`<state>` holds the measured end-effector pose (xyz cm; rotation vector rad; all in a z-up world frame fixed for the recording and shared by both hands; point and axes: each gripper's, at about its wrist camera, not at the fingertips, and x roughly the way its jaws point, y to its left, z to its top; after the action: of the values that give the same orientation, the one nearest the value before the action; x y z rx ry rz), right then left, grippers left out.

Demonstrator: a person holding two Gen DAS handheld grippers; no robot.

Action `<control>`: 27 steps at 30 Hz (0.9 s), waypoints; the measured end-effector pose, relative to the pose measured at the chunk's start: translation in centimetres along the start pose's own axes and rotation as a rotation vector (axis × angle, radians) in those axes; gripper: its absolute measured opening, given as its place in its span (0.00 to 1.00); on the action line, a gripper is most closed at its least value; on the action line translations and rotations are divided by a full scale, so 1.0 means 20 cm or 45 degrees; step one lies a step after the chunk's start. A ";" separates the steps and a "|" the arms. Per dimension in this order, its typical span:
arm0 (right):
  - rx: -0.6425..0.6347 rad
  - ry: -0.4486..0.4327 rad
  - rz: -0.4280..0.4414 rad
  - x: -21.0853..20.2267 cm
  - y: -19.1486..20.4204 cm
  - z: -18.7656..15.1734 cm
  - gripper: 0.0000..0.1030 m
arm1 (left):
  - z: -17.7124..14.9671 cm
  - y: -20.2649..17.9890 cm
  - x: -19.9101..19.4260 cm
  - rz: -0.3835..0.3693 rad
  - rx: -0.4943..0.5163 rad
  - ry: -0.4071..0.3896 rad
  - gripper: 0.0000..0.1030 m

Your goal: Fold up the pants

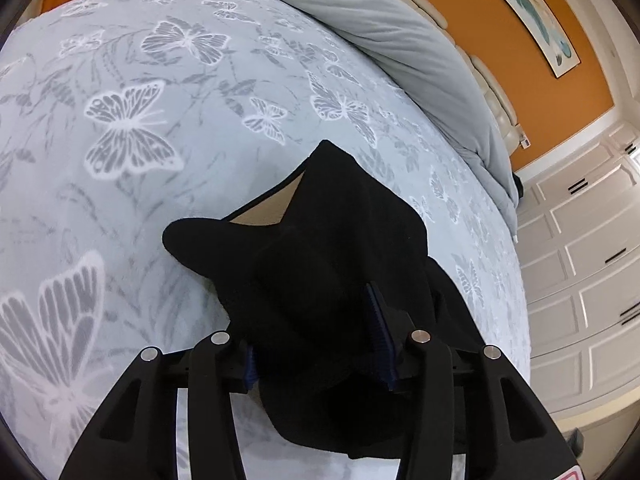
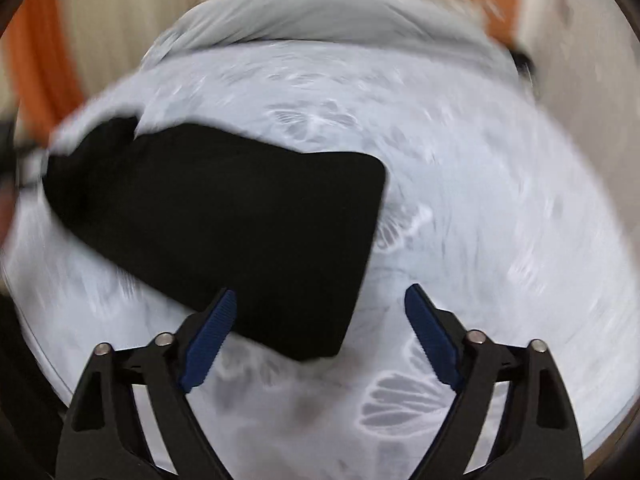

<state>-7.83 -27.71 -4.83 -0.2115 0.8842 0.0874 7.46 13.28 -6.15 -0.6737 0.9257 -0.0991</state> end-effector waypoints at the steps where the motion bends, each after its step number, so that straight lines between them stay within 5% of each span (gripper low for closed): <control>1: -0.065 0.024 -0.035 0.04 0.04 -0.02 0.63 | 0.00 -0.01 0.00 0.005 0.004 0.000 0.43; 7: -0.022 0.067 -0.047 0.12 -0.03 -0.02 0.14 | 0.00 -0.02 0.03 0.003 -0.008 0.017 0.45; 11: 0.269 0.051 0.035 0.06 -0.30 -0.01 0.13 | 0.00 0.00 0.03 -0.010 -0.028 0.030 0.45; 14: 0.257 0.256 0.046 0.23 -0.28 -0.07 0.26 | 0.00 0.04 0.05 -0.031 -0.076 0.076 0.47; 16: 0.180 0.198 -0.050 0.17 -0.21 -0.02 0.32 | 0.00 0.08 0.07 -0.052 -0.127 0.109 0.51; 19: 0.195 0.074 -0.039 0.04 -0.17 0.08 0.35 | 0.00 0.12 0.07 -0.132 -0.205 0.114 0.48; 20: 0.213 0.028 -0.023 -0.01 -0.16 0.13 0.49 | 0.00 0.12 0.07 -0.158 -0.216 0.110 0.39; 21: 0.231 -0.009 -0.007 -0.03 -0.14 0.16 0.74 | 0.01 0.11 0.07 -0.194 -0.213 0.106 0.32; 22: 0.250 -0.059 0.033 -0.06 -0.13 0.19 0.84 | 0.01 0.09 0.07 -0.201 -0.192 0.105 0.21; 27: 0.258 -0.173 0.143 -0.11 -0.05 0.31 0.86 | 0.02 0.00 0.06 -0.186 -0.157 0.043 0.13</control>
<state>-4.42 -27.30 0.84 0.0332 0.7634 0.1148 8.47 12.96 -6.89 -0.8565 0.9195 -0.1842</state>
